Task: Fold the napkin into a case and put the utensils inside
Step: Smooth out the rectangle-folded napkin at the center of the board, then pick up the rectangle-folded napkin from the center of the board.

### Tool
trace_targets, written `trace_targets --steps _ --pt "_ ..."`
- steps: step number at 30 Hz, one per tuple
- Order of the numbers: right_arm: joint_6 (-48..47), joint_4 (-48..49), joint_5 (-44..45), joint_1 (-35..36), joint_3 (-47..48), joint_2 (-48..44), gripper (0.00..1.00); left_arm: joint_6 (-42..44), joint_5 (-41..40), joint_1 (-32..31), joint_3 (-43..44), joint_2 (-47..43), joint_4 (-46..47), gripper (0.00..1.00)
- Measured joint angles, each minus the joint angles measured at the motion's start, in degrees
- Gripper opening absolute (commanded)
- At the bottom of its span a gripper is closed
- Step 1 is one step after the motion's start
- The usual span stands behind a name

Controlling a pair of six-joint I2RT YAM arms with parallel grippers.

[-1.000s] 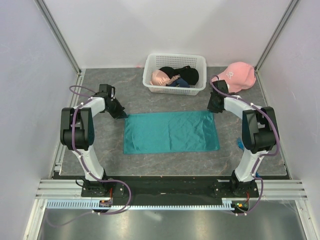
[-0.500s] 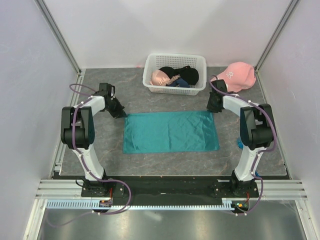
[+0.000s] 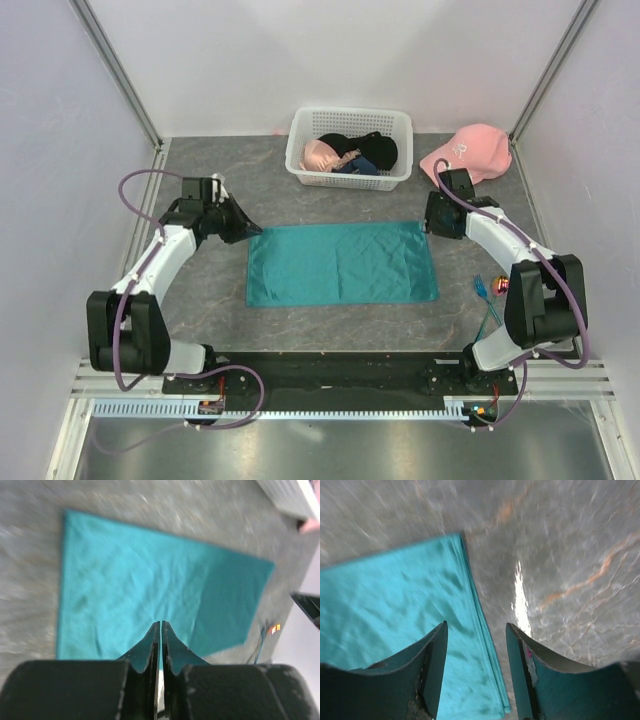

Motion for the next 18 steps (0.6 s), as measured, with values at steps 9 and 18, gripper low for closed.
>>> trace_targets --steps 9,18 --pt "-4.00 -1.33 -3.43 0.00 -6.12 1.66 0.54 0.70 5.31 -2.91 -10.88 -10.69 -0.13 0.26" --pt "-4.87 -0.72 -6.45 0.02 -8.57 2.58 0.51 1.31 8.85 -2.91 -12.02 -12.90 -0.04 0.34"
